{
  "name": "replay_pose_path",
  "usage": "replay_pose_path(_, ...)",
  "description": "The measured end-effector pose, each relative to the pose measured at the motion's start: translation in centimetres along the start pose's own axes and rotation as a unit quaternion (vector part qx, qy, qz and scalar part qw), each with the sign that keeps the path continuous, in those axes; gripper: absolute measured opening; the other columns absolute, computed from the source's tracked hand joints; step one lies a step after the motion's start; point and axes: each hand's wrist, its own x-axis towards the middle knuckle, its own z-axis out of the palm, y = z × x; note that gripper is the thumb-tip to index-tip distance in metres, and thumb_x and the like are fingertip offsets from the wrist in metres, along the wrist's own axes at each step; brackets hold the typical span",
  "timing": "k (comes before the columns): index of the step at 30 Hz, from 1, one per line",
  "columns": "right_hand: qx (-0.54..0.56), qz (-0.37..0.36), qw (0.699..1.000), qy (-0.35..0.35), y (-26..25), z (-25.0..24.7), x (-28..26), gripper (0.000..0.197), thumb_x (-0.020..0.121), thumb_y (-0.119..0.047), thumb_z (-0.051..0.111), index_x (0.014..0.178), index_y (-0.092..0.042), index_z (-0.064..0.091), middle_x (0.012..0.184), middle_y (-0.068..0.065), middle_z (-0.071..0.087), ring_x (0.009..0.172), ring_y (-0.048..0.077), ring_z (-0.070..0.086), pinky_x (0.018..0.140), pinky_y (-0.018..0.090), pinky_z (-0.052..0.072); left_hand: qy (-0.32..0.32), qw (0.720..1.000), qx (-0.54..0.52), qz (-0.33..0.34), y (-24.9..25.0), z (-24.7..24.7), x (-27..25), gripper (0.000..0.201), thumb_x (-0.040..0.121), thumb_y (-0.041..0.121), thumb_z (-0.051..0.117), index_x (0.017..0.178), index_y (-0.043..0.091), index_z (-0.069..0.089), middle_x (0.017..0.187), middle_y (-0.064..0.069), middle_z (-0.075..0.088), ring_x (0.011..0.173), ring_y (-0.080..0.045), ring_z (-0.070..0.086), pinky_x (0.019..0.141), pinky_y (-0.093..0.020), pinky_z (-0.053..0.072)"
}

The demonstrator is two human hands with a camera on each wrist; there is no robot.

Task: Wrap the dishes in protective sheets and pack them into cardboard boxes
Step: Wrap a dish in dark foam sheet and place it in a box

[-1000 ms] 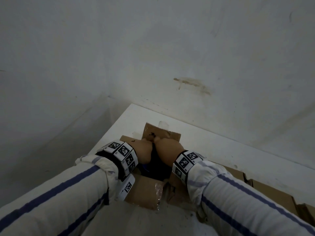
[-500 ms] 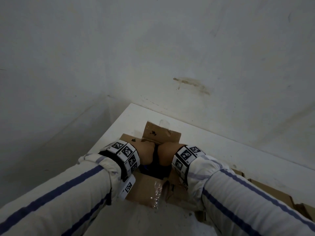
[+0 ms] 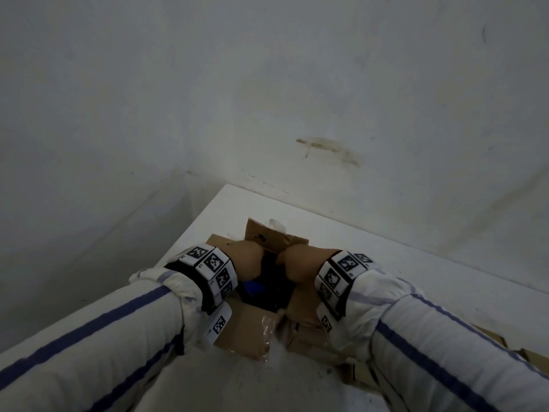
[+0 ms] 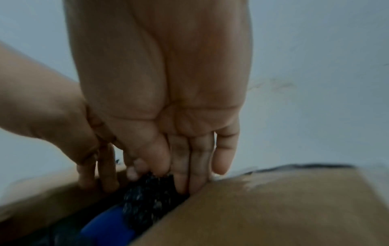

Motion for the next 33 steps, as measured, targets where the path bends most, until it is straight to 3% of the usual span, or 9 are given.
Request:
replay_pose_path(1, 0.088, -0.033, 0.995, 0.019, 0.8, -0.1, -0.2, 0.04, 0.095, -0.008, 0.042, 0.134, -0.01, 0.051, 0.132, 0.014, 0.054, 0.12, 0.029, 0.052, 0.098, 0.032, 0.043, -0.032, 0.995, -0.089, 0.031, -0.6, 0.0, -0.2, 0.023, 0.096, 0.013, 0.044, 0.082, 0.003, 0.058, 0.075, -0.007, 0.048, 0.086, -0.018, 0.05, 0.069, -0.026, 0.036)
replay_pose_path(2, 0.118, -0.023, 0.991, 0.051, 1.7, -0.5, -0.7, 0.04, 0.095, -0.007, 0.042, 0.133, -0.012, 0.053, 0.133, 0.012, 0.054, 0.12, 0.028, 0.053, 0.098, 0.03, 0.041, -0.014, 0.996, -0.062, 0.062, -0.8, -0.3, -0.2, 0.024, 0.097, 0.009, 0.041, 0.081, 0.001, 0.057, 0.077, -0.012, 0.049, 0.089, -0.02, 0.048, 0.074, -0.027, 0.037)
replay_pose_path(5, 0.167, -0.021, 0.976, 0.141, 3.6, 0.0, -2.2, 0.036, 0.093, -0.008, 0.047, 0.126, -0.017, 0.059, 0.129, 0.007, 0.058, 0.118, 0.024, 0.053, 0.093, 0.025, 0.039, 0.045, 0.989, -0.063, 0.129, 1.3, -2.2, -1.9, 0.029, 0.095, 0.01, 0.043, 0.115, 0.002, 0.062, 0.114, -0.013, 0.062, 0.107, -0.026, 0.058, 0.086, -0.029, 0.043)
replay_pose_path(8, 0.219, -0.001, 0.961, 0.167, 6.8, 2.0, -4.1, 0.035, 0.093, -0.008, 0.046, 0.123, -0.018, 0.061, 0.13, 0.003, 0.059, 0.121, 0.02, 0.051, 0.093, 0.022, 0.038, 0.061, 0.979, -0.097, 0.171, 5.2, -2.7, -2.3, 0.032, 0.093, 0.008, 0.042, 0.118, 0.01, 0.062, 0.124, -0.007, 0.06, 0.113, -0.024, 0.056, 0.097, -0.032, 0.042)
replay_pose_path(10, 0.247, 0.021, 0.949, 0.195, 9.0, 3.3, -5.9, 0.036, 0.093, -0.009, 0.045, 0.124, -0.018, 0.06, 0.13, 0.003, 0.059, 0.122, 0.019, 0.051, 0.094, 0.022, 0.037, 0.091, 0.969, -0.123, 0.195, 8.7, -3.0, -2.7, 0.034, 0.091, 0.006, 0.042, 0.118, 0.013, 0.062, 0.124, -0.005, 0.06, 0.112, -0.021, 0.055, 0.096, -0.031, 0.044)
replay_pose_path(16, 0.339, 0.126, 0.9, 0.243, 19.9, 9.6, -12.4, 0.033, 0.091, -0.009, 0.047, 0.118, -0.018, 0.064, 0.122, 0.004, 0.063, 0.114, 0.021, 0.055, 0.082, 0.019, 0.035, 0.08, 0.948, -0.179, 0.25, 23.5, -2.6, -3.3, 0.034, 0.09, 0.005, 0.04, 0.115, 0.014, 0.061, 0.123, -0.004, 0.059, 0.111, -0.021, 0.054, 0.089, -0.028, 0.043)
replay_pose_path(27, 0.448, 0.304, 0.799, 0.26, 40.8, 24.1, -23.7, 0.028, 0.089, -0.005, 0.047, 0.107, -0.013, 0.066, 0.114, 0.006, 0.065, 0.104, 0.021, 0.06, 0.078, 0.021, 0.04, 0.03, 0.914, -0.296, 0.278, 49.4, 2.8, -4.1, 0.035, 0.091, 0.008, 0.038, 0.121, 0.016, 0.055, 0.129, -0.002, 0.055, 0.117, -0.02, 0.051, 0.095, -0.029, 0.043)
replay_pose_path(30, 0.44, 0.355, 0.788, 0.245, 45.1, 27.8, -26.1, 0.028, 0.09, -0.005, 0.046, 0.107, -0.01, 0.067, 0.117, 0.008, 0.065, 0.106, 0.023, 0.059, 0.083, 0.024, 0.043, 0.01, 0.911, -0.3, 0.283, 53.5, 4.1, -4.2, 0.035, 0.091, 0.006, 0.038, 0.122, 0.015, 0.054, 0.128, -0.004, 0.054, 0.114, -0.021, 0.052, 0.092, -0.029, 0.044)
replay_pose_path(33, 0.409, 0.399, 0.803, 0.169, 47.8, 31.5, -27.3, 0.027, 0.09, -0.006, 0.046, 0.107, -0.007, 0.066, 0.115, 0.012, 0.064, 0.105, 0.027, 0.06, 0.09, 0.029, 0.046, -0.001, 0.914, -0.28, 0.292, 55.9, 5.4, -4.1, 0.036, 0.091, 0.006, 0.042, 0.124, 0.014, 0.053, 0.131, -0.006, 0.049, 0.118, -0.021, 0.049, 0.095, -0.026, 0.038)
